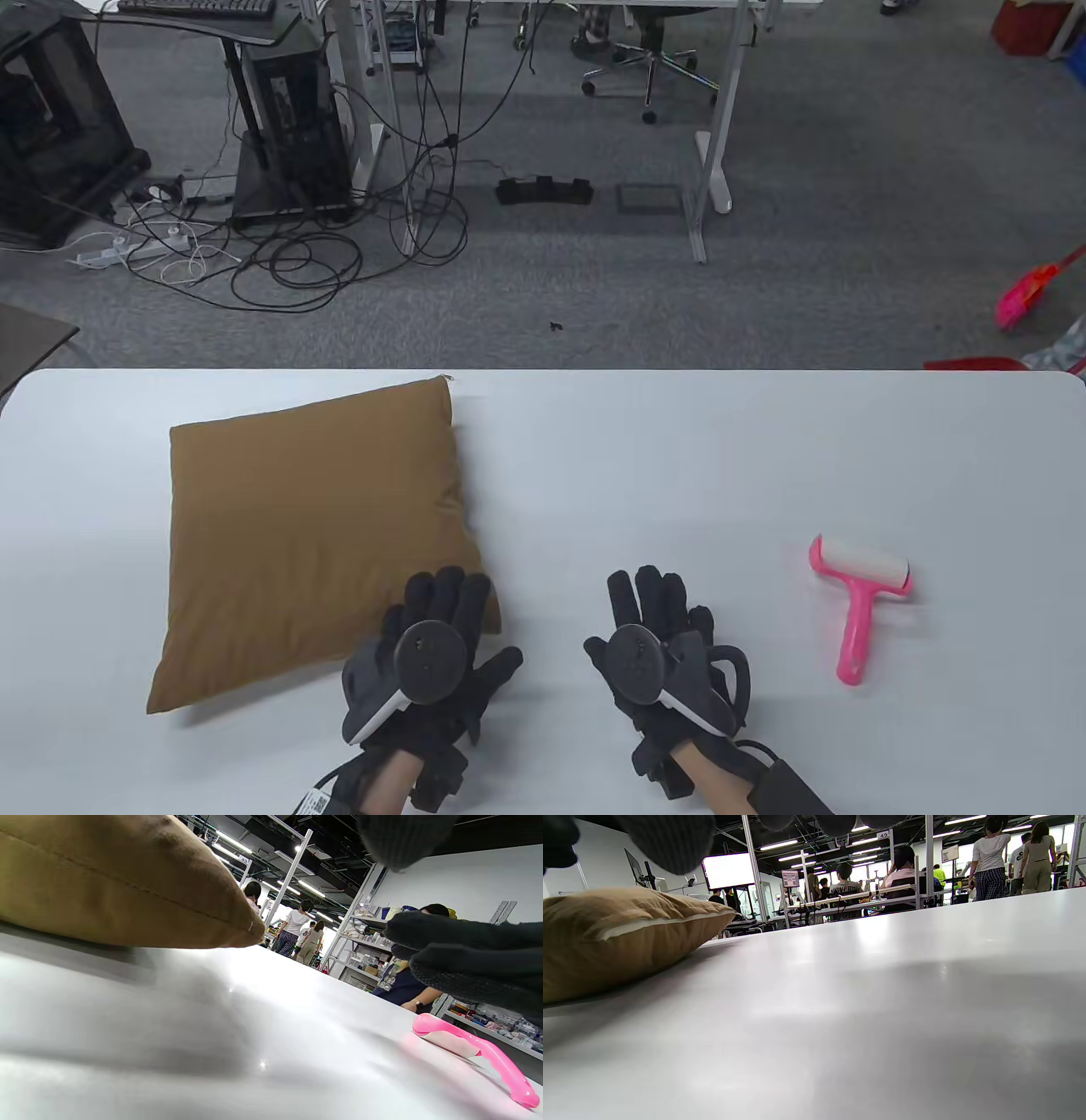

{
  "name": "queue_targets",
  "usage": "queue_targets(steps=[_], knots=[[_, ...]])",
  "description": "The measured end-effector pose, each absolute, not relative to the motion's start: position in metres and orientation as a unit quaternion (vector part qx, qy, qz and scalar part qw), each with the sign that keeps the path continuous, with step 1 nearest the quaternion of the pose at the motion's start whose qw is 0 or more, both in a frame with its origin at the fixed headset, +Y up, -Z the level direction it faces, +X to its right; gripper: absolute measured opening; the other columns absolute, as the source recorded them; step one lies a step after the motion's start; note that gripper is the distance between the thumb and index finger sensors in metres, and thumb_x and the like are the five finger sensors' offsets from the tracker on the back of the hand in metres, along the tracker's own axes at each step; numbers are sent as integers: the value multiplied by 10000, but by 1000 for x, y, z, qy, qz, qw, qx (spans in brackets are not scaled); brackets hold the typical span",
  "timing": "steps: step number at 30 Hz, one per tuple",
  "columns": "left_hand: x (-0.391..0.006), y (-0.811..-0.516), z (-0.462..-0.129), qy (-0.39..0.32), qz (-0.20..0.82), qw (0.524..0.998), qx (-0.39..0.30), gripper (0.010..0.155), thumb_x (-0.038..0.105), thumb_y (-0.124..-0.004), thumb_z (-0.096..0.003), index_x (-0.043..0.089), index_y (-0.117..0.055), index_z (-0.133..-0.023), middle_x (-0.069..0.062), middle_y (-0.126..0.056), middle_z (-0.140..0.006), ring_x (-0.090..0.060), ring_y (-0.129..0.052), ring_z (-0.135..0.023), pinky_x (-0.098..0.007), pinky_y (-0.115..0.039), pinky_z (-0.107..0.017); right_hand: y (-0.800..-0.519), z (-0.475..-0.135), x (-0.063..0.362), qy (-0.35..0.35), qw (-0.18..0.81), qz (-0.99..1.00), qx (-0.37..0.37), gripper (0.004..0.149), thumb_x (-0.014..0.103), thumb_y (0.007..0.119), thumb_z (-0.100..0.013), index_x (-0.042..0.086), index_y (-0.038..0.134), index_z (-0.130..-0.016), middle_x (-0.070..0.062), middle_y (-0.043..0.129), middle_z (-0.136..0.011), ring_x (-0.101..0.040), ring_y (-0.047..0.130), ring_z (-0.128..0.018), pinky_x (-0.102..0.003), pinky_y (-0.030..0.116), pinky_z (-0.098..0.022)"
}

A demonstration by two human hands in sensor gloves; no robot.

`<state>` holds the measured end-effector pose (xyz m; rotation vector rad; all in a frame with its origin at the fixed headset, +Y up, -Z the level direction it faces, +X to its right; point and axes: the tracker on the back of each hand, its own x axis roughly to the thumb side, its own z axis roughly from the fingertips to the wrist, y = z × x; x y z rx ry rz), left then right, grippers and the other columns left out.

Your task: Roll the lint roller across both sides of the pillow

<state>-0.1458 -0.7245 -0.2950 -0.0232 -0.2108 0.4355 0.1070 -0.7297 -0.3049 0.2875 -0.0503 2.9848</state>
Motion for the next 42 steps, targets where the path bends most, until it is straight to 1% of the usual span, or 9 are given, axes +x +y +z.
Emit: queue_targets(steps=[12, 15, 19, 25, 29, 33, 36, 40, 42], knots=[[-203, -717, -303, -4, 254, 967, 32, 874, 624, -670, -473, 214, -245, -1118, -77, -188, -1179, -396, -112, -1070, -676, -182, -695, -735, -308, 121, 8, 78, 994, 75, 735, 529, 572, -594, 159, 249, -1141, -291, 268, -1187, -557, 354, -1026, -756, 426, -624], [-241, -718, -304, 70, 284, 954, 56, 673, 363, -620, -538, 224, -290, -1107, -63, -240, -1177, -409, -147, -1071, -673, -203, -696, -736, -310, 126, 14, 82, 994, 66, 735, 527, 573, -594, 155, 251, -1140, -295, 272, -1185, -559, 359, -1024, -756, 425, -623], [-289, -720, -301, 151, 323, 930, 85, 672, 193, -666, -518, 225, -325, -1097, -67, -268, -1170, -380, -153, -1076, -664, -216, -702, -738, -311, 128, 21, 85, 994, 62, 736, 526, 573, -594, 152, 251, -1140, -298, 275, -1184, -562, 362, -1022, -757, 426, -622], [-344, -735, -286, 286, 339, 887, 132, 897, 497, -802, -479, 134, -276, -1108, -165, -240, -1158, -453, -114, -1042, -687, -189, -679, -741, -311, 127, 30, 80, 994, 66, 737, 528, 571, -594, 150, 253, -1141, -298, 285, -1184, -563, 371, -1020, -756, 430, -622], [-364, -747, -280, 389, 318, 864, 35, 1090, 718, -754, -426, 119, -146, -1103, -231, -121, -1146, -509, -9, -1016, -708, -128, -666, -745, -313, 127, 45, 74, 994, 64, 733, 526, 570, -595, 151, 255, -1140, -300, 302, -1182, -562, 390, -1018, -752, 438, -622], [-376, -756, -277, 400, 360, 842, -13, 1157, 780, -728, -405, 104, -80, -1085, -319, -78, -1105, -610, -2, -977, -744, -150, -651, -745, -313, 127, 51, 77, 994, 61, 731, 526, 569, -597, 149, 255, -1140, -302, 309, -1181, -563, 397, -1016, -751, 442, -622], [-377, -760, -278, 400, 369, 839, -27, 1158, 792, -712, -409, 113, -58, -1080, -267, -230, -1125, -638, -46, -981, -749, -173, -649, -745, -314, 128, 52, 81, 993, 61, 732, 526, 570, -596, 151, 256, -1140, -301, 313, -1181, -563, 398, -1016, -749, 444, -622], [-378, -760, -278, 391, 362, 846, -26, 1145, 790, -712, -410, 88, -112, -1087, -282, -321, -1085, -547, -591, -953, -720, -475, -640, -743, -313, 129, 51, 88, 993, 61, 733, 526, 570, -595, 149, 258, -1140, -304, 316, -1180, -565, 403, -1014, -748, 447, -622], [-377, -760, -278, 390, 366, 844, -25, 1146, 780, -731, -406, 86, -124, -1086, -333, -338, -1076, -503, -696, -872, -672, -573, -590, -742, -313, 129, 49, 91, 993, 62, 732, 526, 570, -595, 148, 260, -1141, -303, 319, -1180, -564, 406, -1014, -748, 450, -622]])
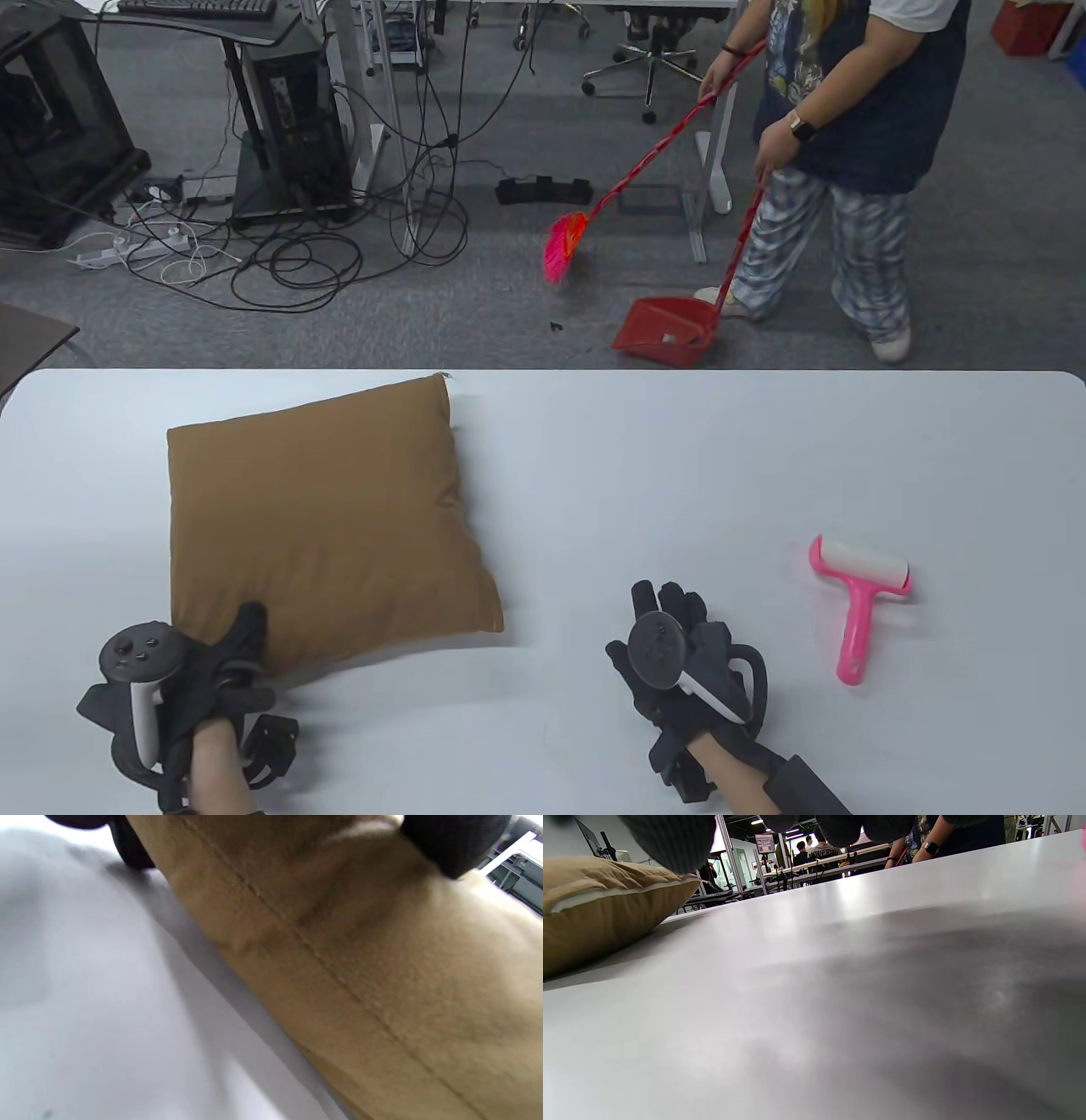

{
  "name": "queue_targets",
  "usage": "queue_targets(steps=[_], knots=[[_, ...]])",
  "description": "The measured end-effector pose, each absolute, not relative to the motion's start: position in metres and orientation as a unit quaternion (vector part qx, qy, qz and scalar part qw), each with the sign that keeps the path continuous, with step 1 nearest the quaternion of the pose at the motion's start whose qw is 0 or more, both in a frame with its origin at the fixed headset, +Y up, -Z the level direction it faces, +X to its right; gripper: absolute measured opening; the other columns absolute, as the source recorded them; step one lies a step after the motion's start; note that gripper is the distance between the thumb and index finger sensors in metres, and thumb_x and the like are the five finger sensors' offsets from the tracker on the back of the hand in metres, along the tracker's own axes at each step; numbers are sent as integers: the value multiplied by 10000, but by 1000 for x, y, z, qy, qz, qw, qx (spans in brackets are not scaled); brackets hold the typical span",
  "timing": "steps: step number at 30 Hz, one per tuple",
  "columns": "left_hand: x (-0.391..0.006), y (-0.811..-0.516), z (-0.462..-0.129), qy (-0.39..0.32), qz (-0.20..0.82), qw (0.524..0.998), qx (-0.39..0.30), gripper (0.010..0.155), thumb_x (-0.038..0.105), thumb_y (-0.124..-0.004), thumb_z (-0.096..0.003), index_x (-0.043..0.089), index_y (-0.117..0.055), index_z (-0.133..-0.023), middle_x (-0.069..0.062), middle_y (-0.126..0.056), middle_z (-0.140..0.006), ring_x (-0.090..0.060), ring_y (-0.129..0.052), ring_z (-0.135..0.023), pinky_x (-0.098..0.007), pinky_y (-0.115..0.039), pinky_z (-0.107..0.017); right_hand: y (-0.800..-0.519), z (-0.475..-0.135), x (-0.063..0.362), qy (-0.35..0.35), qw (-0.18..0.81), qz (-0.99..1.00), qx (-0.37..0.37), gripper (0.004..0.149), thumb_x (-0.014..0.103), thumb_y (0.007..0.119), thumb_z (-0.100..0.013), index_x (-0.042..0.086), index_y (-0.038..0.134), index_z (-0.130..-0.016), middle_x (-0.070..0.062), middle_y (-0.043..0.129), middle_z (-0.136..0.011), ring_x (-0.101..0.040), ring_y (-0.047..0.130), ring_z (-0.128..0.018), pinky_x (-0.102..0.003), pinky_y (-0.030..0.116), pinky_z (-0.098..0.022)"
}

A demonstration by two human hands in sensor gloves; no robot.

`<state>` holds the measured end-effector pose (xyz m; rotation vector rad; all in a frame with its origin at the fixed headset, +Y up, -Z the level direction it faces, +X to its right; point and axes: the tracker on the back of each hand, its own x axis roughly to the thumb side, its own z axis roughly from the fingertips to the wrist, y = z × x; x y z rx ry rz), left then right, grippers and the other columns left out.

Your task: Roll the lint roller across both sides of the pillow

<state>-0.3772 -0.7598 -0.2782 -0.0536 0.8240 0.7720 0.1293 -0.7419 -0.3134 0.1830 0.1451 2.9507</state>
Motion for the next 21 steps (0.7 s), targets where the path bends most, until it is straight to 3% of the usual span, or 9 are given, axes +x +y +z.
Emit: queue_targets(steps=[2, 4, 6, 9, 13, 18, 21], knots=[[-374, -760, -280, 385, 362, 848, -37, 1147, 781, -741, -397, 96, -135, -1089, -384, -382, -1064, -456, -800, -775, -617, -667, -509, -740, -313, 130, 48, 97, 992, 61, 731, 525, 570, -596, 147, 261, -1141, -303, 321, -1180, -564, 410, -1012, -747, 451, -621], [-372, -760, -282, 375, 364, 851, -46, 1132, 773, -763, -378, 151, -145, -1094, -342, -595, -1018, -367, -926, -620, -547, -760, -408, -738, -314, 132, 46, 102, 992, 59, 730, 525, 570, -596, 147, 264, -1141, -303, 321, -1180, -564, 411, -1012, -746, 453, -622], [-371, -759, -283, 361, 367, 857, -17, 1103, 756, -825, -335, 173, -280, -1096, -215, -898, -802, -244, -1045, -359, -451, -852, -227, -737, -314, 134, 44, 108, 992, 56, 731, 526, 570, -595, 147, 263, -1140, -303, 324, -1180, -565, 415, -1011, -746, 455, -621], [-361, -758, -293, 291, 421, 859, 10, 1040, 713, -869, -321, 119, -449, -1064, -130, -1004, -574, -182, -1035, -177, -400, -857, -92, -733, -315, 143, 39, 122, 991, 41, 731, 526, 570, -596, 146, 263, -1141, -304, 326, -1179, -566, 415, -1011, -746, 455, -621], [-340, -759, -303, 227, 418, 879, 11, 1003, 697, -874, -329, 73, -516, -1027, -102, -1014, -465, -163, -1014, -105, -381, -855, -43, -727, -320, 157, 27, 140, 990, 16, 730, 525, 571, -596, 146, 267, -1141, -305, 327, -1179, -565, 417, -1011, -746, 455, -621], [-303, -763, -316, 154, 414, 897, -17, 1004, 708, -860, -332, 86, -506, -1036, -106, -994, -470, -171, -999, -120, -391, -851, -70, -721, -326, 185, 11, 167, 985, -33, 736, 522, 578, -596, 132, 274, -1141, -305, 333, -1178, -567, 420, -1009, -748, 455, -620], [-272, -766, -324, 99, 398, 911, -42, 1001, 716, -846, -334, 108, -491, -1045, -106, -989, -494, -175, -1003, -146, -399, -855, -97, -717, -329, 205, 1, 178, 981, -75, 784, 518, 649, -582, 91, 296, -1137, -336, 350, -1169, -581, 439, -1002, -749, 462, -619]])
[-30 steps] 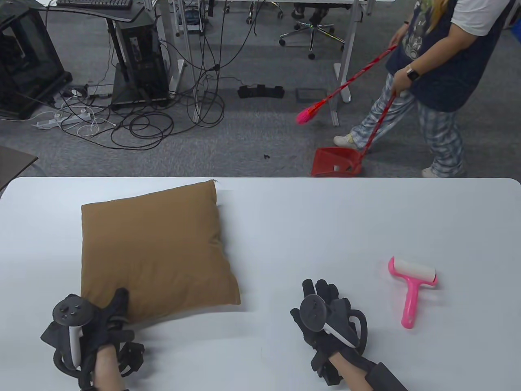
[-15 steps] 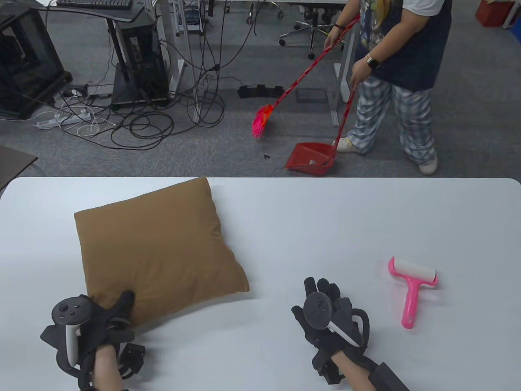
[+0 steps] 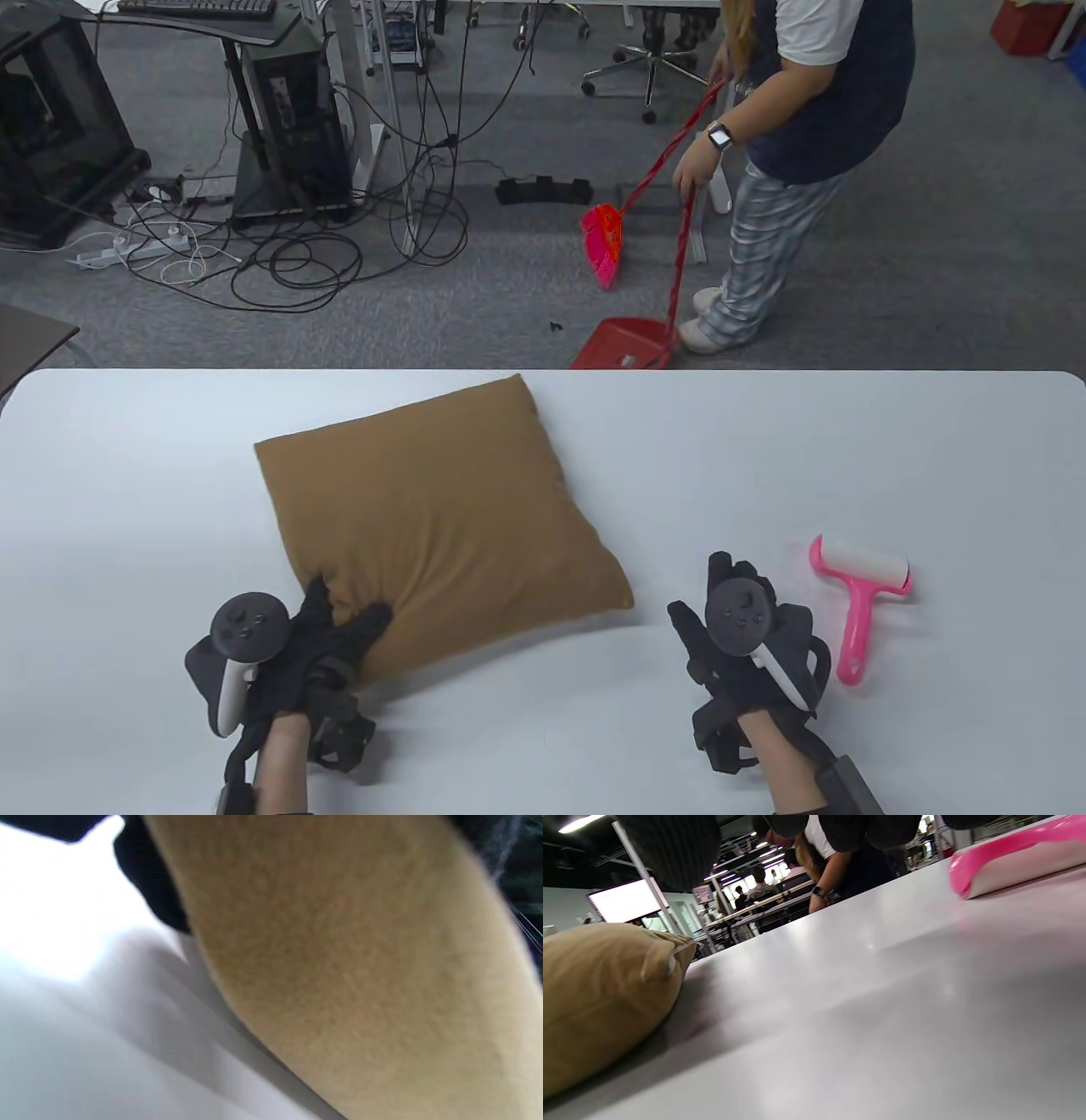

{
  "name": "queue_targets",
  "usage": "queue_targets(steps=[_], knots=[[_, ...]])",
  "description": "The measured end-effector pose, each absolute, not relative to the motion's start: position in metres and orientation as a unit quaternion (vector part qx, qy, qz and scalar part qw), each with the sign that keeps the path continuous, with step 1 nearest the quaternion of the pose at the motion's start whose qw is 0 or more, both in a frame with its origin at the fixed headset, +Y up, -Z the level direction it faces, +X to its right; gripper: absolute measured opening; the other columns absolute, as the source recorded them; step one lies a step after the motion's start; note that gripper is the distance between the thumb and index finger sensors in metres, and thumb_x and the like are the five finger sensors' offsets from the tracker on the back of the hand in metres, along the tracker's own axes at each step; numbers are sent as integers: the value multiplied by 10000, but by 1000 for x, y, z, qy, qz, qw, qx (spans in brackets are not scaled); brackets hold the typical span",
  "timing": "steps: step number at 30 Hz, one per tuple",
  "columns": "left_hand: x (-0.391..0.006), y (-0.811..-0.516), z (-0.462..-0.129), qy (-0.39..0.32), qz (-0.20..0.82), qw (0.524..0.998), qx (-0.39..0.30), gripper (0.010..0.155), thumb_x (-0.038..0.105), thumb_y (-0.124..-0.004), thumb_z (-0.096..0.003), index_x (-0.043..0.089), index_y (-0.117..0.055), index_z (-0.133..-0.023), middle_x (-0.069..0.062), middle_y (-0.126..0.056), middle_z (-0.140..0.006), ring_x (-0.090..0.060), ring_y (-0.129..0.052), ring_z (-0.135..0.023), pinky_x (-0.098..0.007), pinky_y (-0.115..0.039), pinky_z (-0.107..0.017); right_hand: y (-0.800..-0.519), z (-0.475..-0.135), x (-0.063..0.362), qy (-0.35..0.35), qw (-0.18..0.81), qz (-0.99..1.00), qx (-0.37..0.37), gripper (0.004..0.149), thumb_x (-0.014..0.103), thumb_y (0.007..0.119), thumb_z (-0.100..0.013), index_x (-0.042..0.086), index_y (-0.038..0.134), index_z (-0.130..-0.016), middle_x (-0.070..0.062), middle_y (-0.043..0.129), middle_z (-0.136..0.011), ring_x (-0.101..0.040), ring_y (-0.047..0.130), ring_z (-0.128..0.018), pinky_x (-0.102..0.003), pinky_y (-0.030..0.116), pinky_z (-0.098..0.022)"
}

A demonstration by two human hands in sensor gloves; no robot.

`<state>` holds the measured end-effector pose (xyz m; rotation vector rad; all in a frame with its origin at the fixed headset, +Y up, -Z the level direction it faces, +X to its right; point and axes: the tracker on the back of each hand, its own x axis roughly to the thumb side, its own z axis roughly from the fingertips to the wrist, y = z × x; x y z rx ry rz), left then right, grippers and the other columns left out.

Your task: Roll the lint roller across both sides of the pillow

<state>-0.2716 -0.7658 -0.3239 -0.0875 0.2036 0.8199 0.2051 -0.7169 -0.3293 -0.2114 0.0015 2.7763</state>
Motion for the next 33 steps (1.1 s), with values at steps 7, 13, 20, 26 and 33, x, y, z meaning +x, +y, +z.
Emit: queue_targets(steps=[7, 13, 20, 26, 33], knots=[[-204, -771, -328, 2, 346, 935, -84, 1035, 734, -783, -358, 99, -378, -1067, -126, -950, -613, -213, -1017, -268, -439, -853, -208, -720, -334, 262, -3, 187, 961, -206, 856, 493, 755, -557, 21, 318, -1122, -392, 354, -1144, -599, 450, -991, -715, 455, -644], [-195, -771, -327, -16, 331, 939, -95, 1056, 747, -739, -378, 60, -321, -1063, -150, -928, -674, -247, -1030, -334, -473, -847, -268, -743, -338, 296, 59, 165, 936, -306, 935, 509, 773, -547, -65, 287, -1101, -434, 256, -1109, -630, 374, -971, -698, 401, -651], [-200, -771, -327, -22, 336, 935, -109, 1052, 738, -742, -386, 63, -306, -1066, -174, -919, -709, -280, -1037, -361, -502, -839, -294, -748, -337, 304, 45, 130, 929, -344, 969, 524, 760, -547, -96, 253, -1092, -473, 245, -1090, -654, 403, -965, -712, 416, -648], [-201, -771, -326, -22, 338, 934, -113, 1051, 736, -742, -387, 66, -301, -1067, -186, -914, -718, -283, -1036, -370, -508, -837, -304, -749, -333, 313, 45, 132, 921, -363, 900, 514, 733, -563, 14, 234, -1121, -482, 288, -1087, -686, 487, -934, -736, 495, -622], [-202, -770, -326, -22, 340, 933, -118, 1049, 733, -742, -390, 71, -292, -1069, -185, -908, -731, -287, -1035, -380, -513, -834, -314, -752, -334, 319, 49, 105, 923, -368, 759, 354, 727, -597, 174, 218, -1131, -319, 332, -1172, -572, 563, -977, -715, 512, -638]])
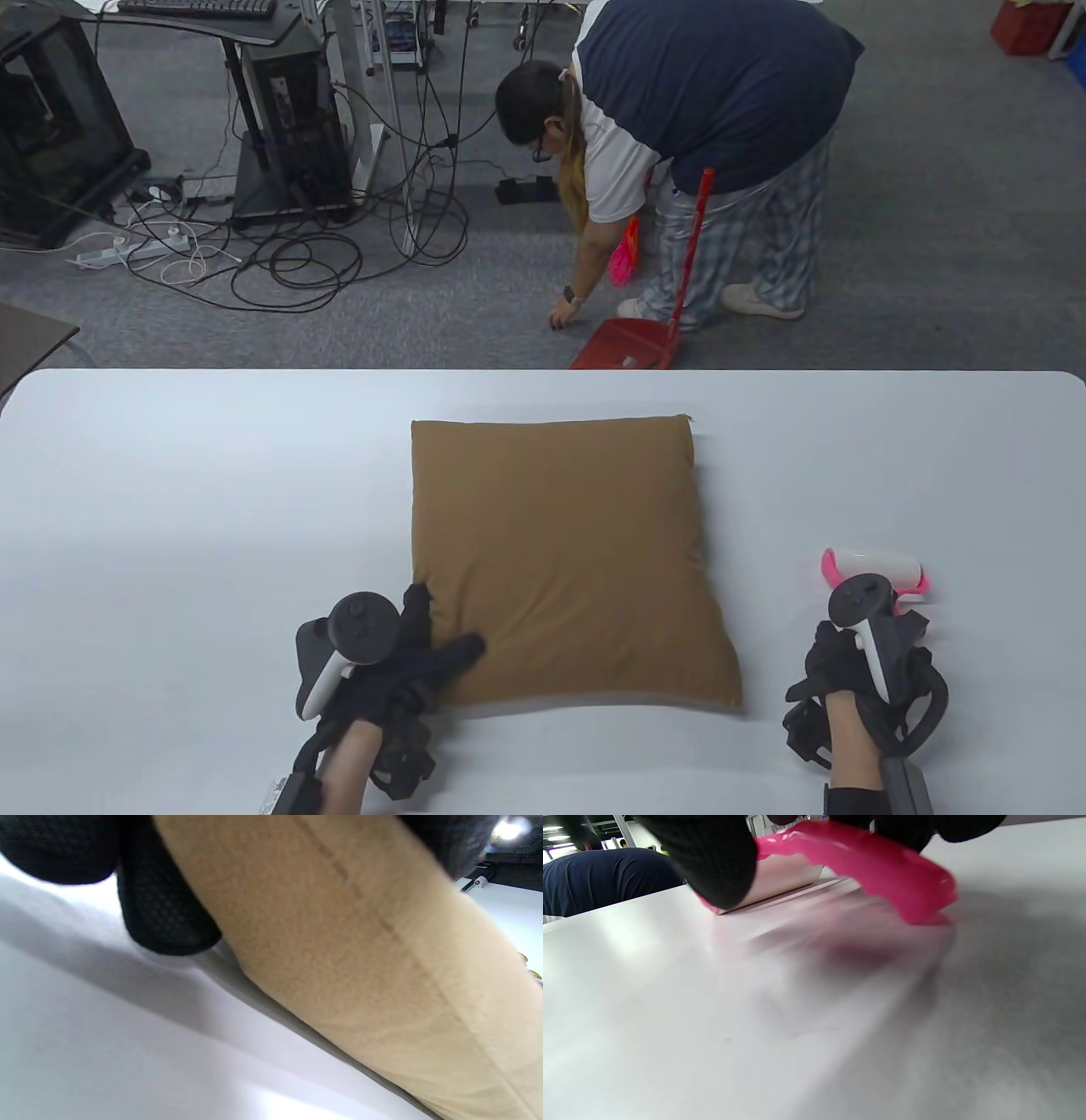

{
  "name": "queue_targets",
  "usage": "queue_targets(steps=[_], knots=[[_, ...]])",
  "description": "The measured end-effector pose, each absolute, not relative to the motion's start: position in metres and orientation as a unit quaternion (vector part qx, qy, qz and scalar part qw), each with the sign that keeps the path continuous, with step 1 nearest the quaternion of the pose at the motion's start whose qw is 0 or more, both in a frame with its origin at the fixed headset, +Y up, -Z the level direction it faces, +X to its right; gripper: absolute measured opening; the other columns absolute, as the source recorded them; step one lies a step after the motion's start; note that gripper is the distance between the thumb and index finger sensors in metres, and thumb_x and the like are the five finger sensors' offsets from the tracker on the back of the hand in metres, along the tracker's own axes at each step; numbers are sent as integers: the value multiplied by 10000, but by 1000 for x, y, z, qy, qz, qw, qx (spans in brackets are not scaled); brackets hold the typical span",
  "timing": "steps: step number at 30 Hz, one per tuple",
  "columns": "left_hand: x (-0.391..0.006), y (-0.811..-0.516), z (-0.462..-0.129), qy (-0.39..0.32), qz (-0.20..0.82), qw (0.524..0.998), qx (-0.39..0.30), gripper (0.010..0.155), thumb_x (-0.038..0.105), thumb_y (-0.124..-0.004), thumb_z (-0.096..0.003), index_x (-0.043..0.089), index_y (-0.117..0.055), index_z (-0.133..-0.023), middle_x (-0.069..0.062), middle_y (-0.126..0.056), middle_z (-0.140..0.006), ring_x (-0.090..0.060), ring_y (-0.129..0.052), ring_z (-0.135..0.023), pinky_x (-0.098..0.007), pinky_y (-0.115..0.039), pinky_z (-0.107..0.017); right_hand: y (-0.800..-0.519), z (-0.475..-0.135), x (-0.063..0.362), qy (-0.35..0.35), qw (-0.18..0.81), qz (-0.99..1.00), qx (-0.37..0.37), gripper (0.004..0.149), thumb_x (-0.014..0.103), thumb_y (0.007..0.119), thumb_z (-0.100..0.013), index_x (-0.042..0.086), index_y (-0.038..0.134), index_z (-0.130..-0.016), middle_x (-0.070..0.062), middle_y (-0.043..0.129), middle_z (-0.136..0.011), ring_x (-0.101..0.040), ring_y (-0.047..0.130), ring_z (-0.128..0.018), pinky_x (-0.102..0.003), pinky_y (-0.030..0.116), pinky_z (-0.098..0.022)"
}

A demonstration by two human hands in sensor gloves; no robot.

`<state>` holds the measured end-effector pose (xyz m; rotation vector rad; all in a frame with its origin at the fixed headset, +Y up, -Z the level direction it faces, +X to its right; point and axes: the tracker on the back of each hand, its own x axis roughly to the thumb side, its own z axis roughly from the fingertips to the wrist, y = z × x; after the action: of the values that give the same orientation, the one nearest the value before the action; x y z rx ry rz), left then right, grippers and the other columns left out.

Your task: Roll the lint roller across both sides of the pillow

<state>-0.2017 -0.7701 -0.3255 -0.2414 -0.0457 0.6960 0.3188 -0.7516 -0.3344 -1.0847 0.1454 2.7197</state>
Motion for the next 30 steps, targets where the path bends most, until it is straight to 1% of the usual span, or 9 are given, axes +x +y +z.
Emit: queue_targets(steps=[3, 6, 8, 13, 16, 19, 21, 24, 30], knots=[[-202, -770, -325, -22, 342, 932, -121, 1050, 732, -743, -391, 74, -286, -1070, -187, -905, -738, -288, -1034, -387, -517, -832, -319, -755, -335, 325, 52, 104, 918, -380, 723, 301, 728, -601, 263, 225, -1119, -282, 386, -1165, -509, 612, -946, -686, 549, -630], [-203, -770, -325, -21, 342, 931, -124, 1049, 732, -742, -391, 77, -284, -1071, -186, -902, -745, -290, -1034, -390, -519, -832, -322, -759, -335, 330, 58, 103, 915, -386, 732, 281, 730, -599, 305, 202, -1106, -289, 523, -1113, -477, 707, -869, -656, 608, -599], [-203, -769, -325, -21, 342, 931, -126, 1047, 732, -740, -394, 80, -279, -1072, -188, -899, -752, -292, -1033, -397, -520, -830, -327, -761, -336, 332, 57, 111, 914, -386, 729, 265, 725, -601, 316, 195, -1100, -241, 600, -1074, -441, 788, -791, -632, 650, -573], [-204, -769, -325, -22, 340, 930, -134, 1044, 730, -735, -399, 82, -269, -1073, -191, -891, -770, -299, -1031, -410, -527, -826, -337, -756, -336, 329, 36, 146, 920, -361, 713, 286, 725, -598, 270, 228, -1110, -245, 699, -997, -409, 861, -684, -590, 712, -503], [-204, -769, -325, -22, 338, 931, -137, 1043, 728, -734, -401, 81, -265, -1073, -192, -887, -775, -300, -1030, -416, -529, -825, -342, -733, -334, 318, -37, 176, 935, -306, 690, 310, 712, -594, 129, 297, -1116, -275, 795, -923, -361, 936, -579, -547, 769, -439], [-204, -768, -325, -22, 337, 931, -138, 1045, 726, -735, -400, 80, -264, -1073, -192, -887, -778, -302, -1030, -418, -531, -825, -344, -701, -328, 299, -108, 223, 942, -226, 654, 300, 700, -597, 85, 358, -1110, -296, 860, -854, -331, 975, -490, -524, 802, -381], [-205, -768, -325, -21, 338, 931, -140, 1042, 724, -737, -401, 83, -263, -1073, -192, -887, -782, -302, -1030, -422, -531, -824, -346, -678, -320, 281, -149, 256, 941, -162, 641, 310, 697, -597, 77, 389, -1108, -300, 867, -808, -295, 985, -446, -506, 818, -355], [-205, -768, -325, -20, 340, 929, -146, 1041, 723, -735, -404, 87, -254, -1074, -194, -879, -793, -306, -1028, -428, -535, -822, -352, -651, -305, 256, -187, 240, 947, -98, 615, 341, 687, -599, 71, 450, -1099, -274, 919, -705, -225, 999, -336, -462, 847, -282], [-205, -768, -325, -20, 339, 929, -149, 1041, 723, -732, -406, 88, -247, -1074, -195, -875, -799, -307, -1027, -432, -537, -820, -356, -626, -266, 220, -207, 169, 964, 17, 490, 388, 692, -589, 169, 703, -1026, -200, 1007, -448, -135, 990, -156, -396, 867, -155]])
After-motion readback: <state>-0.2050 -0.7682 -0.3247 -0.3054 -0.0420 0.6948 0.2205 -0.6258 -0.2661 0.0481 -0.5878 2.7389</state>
